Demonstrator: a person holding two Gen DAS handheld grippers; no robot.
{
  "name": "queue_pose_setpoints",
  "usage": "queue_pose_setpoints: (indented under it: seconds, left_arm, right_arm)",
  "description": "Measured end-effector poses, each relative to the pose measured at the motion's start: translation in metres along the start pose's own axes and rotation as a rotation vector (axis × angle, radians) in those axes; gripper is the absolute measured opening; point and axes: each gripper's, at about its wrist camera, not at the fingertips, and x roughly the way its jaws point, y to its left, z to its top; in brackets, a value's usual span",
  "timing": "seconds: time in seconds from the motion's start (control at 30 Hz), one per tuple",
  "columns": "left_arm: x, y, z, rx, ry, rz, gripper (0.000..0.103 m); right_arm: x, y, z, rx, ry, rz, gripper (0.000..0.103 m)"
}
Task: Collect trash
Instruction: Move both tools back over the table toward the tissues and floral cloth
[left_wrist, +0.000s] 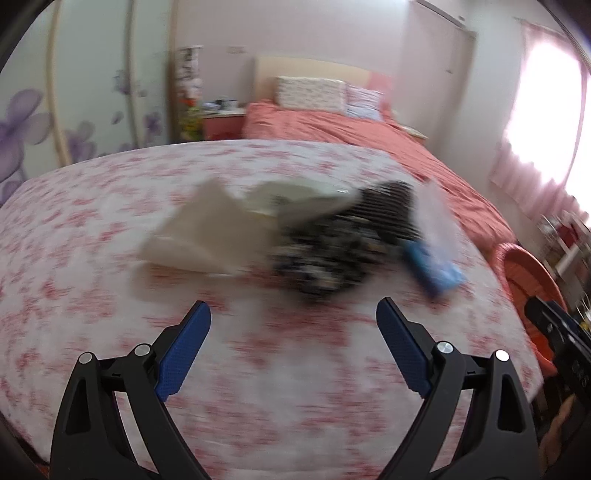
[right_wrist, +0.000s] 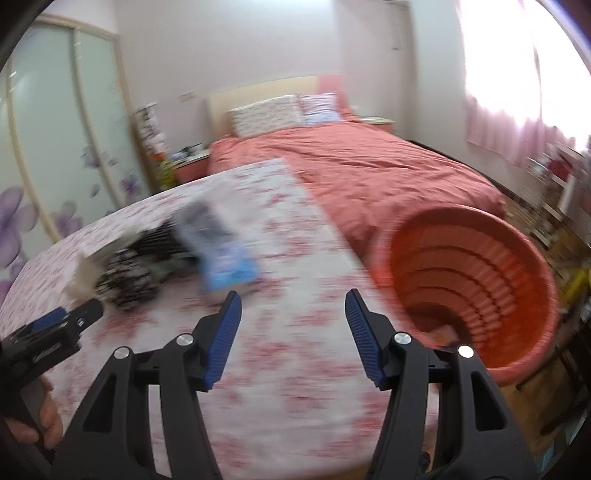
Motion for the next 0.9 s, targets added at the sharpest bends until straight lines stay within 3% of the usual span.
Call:
queue_pose_setpoints:
  seconds: [0.3,0.43,0.6,0.7,0.77,0.8,0.9]
  left_arm:
    - [-0.001,0.063,0.006,-0.082,-0.04,0.095,0.09]
    - [0.002,0.089,0.006,-0.11,-0.033,0.091,0.09]
    - [0.005,0.109,0.003,-0.13,-0.01,0.051,0.09]
    - [0.008,0.113,0.004,-0.131,-0.002,0.039,0.09]
    - [0.011,0.114,0.004,-0.13,0.004,0.037,0.09]
    - [0.013,0.114,0.005,-0.132,0.008,0.032,0.09]
    - [0.018,0.113,0.008,-0.136,0.019,0.01,0.09]
  right_arm:
    - [0.029,0.093,0.014,-0.103,0.018,0.159,0.058]
    - [0.047,0.12,0.025,-0.117,0.026,0.196,0.053]
    - [0.072,0.134,0.032,-0.118,0.059,0.178,0.049]
    - [0.092,0.139,0.031,-0.117,0.122,0.178,0.04]
    - [0.099,0.136,0.029,-0.105,0.162,0.19,0.027]
    - [0.101,0.135,0.028,-0.097,0.177,0.197,0.015]
    - [0.097,0.131,0.021,-0.1,0.167,0.185,0.008]
